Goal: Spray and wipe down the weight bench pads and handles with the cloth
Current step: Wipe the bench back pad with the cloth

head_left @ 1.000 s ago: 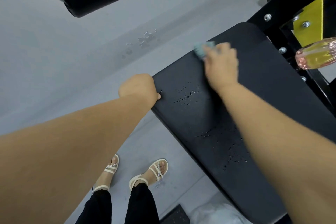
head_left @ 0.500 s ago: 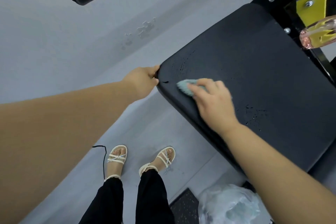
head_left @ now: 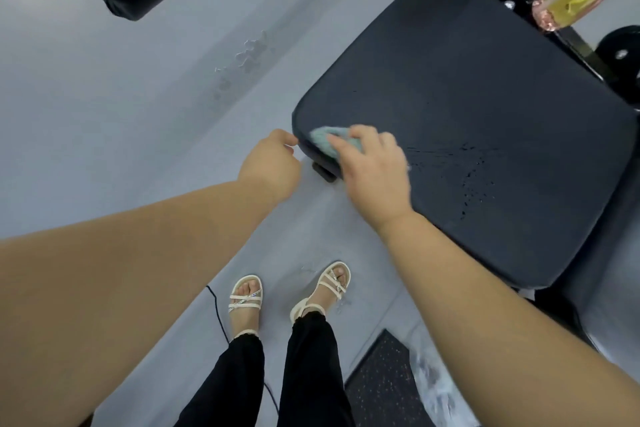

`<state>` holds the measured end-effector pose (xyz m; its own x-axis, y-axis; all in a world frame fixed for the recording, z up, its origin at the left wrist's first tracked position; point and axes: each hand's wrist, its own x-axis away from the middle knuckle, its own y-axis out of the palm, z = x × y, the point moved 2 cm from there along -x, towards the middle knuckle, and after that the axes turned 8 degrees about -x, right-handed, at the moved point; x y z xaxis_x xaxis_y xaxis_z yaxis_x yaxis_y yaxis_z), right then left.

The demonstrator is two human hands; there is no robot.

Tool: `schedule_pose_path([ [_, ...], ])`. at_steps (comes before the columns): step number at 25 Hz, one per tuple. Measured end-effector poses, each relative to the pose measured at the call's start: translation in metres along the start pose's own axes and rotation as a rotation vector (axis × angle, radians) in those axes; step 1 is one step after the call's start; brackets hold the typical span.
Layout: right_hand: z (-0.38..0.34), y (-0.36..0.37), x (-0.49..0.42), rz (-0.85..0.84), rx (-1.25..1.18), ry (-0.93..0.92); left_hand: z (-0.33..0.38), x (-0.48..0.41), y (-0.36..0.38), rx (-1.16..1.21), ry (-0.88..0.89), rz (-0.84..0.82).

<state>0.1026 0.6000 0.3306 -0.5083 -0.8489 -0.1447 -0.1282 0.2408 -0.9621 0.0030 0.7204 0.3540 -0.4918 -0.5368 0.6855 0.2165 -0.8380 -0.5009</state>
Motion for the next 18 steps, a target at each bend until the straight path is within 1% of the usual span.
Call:
schedule_pose_path([
  [1, 0.022, -0.013, 0.016, 0.033, 0.047, 0.06, 0.003, 0.003, 0.002, -0.037, 0.019, 0.001],
  [2, 0.044, -0.03, 0.033, 0.089, 0.105, 0.183, 0.008, 0.006, 0.004, -0.077, 0.055, 0.001],
  [4, 0.08, -0.057, 0.065, 0.165, 0.15, 0.539, 0.016, 0.009, 0.011, -0.167, 0.115, 0.022],
  [5, 0.088, -0.063, 0.077, 0.214, 0.142, 0.762, 0.02, 0.011, 0.016, -0.227, 0.142, 0.059],
  [6, 0.086, -0.06, 0.079, 0.259, 0.134, 0.948, 0.021, 0.014, 0.019, -0.296, 0.176, 0.112],
  [7, 0.076, -0.053, 0.076, 0.288, 0.126, 1.044, 0.025, 0.016, 0.026, -0.36, 0.231, 0.157],
  [8, 0.06, -0.042, 0.067, 0.31, 0.109, 1.024, 0.031, 0.019, 0.034, -0.396, 0.295, 0.18],
  [9, 0.04, -0.031, 0.056, 0.327, 0.106, 0.911, 0.039, 0.022, 0.043, -0.41, 0.361, 0.185],
  [10, 0.021, -0.021, 0.047, 0.325, 0.114, 0.75, 0.049, 0.024, 0.049, -0.411, 0.427, 0.187],
  [11, 0.008, -0.014, 0.045, 0.291, 0.139, 0.59, 0.063, 0.024, 0.058, -0.408, 0.496, 0.192],
  [12, 0.004, -0.014, 0.048, 0.207, 0.138, 0.438, 0.078, 0.024, 0.063, -0.414, 0.546, 0.191],
  [13, 0.014, -0.022, 0.054, 0.124, 0.119, 0.318, 0.091, 0.021, 0.067, -0.439, 0.577, 0.181],
  [14, 0.032, -0.035, 0.064, 0.075, 0.106, 0.254, 0.101, 0.018, 0.071, -0.493, 0.59, 0.157],
  [15, 0.054, -0.048, 0.077, 0.067, 0.124, 0.264, 0.105, 0.014, 0.073, -0.581, 0.584, 0.123],
  [16, 0.08, -0.063, 0.092, 0.084, 0.165, 0.358, 0.106, 0.011, 0.077, -0.668, 0.568, 0.078],
  [18, 0.125, -0.092, 0.12, 0.163, 0.218, 0.682, 0.104, 0.008, 0.082, -0.792, 0.515, -0.014],
])
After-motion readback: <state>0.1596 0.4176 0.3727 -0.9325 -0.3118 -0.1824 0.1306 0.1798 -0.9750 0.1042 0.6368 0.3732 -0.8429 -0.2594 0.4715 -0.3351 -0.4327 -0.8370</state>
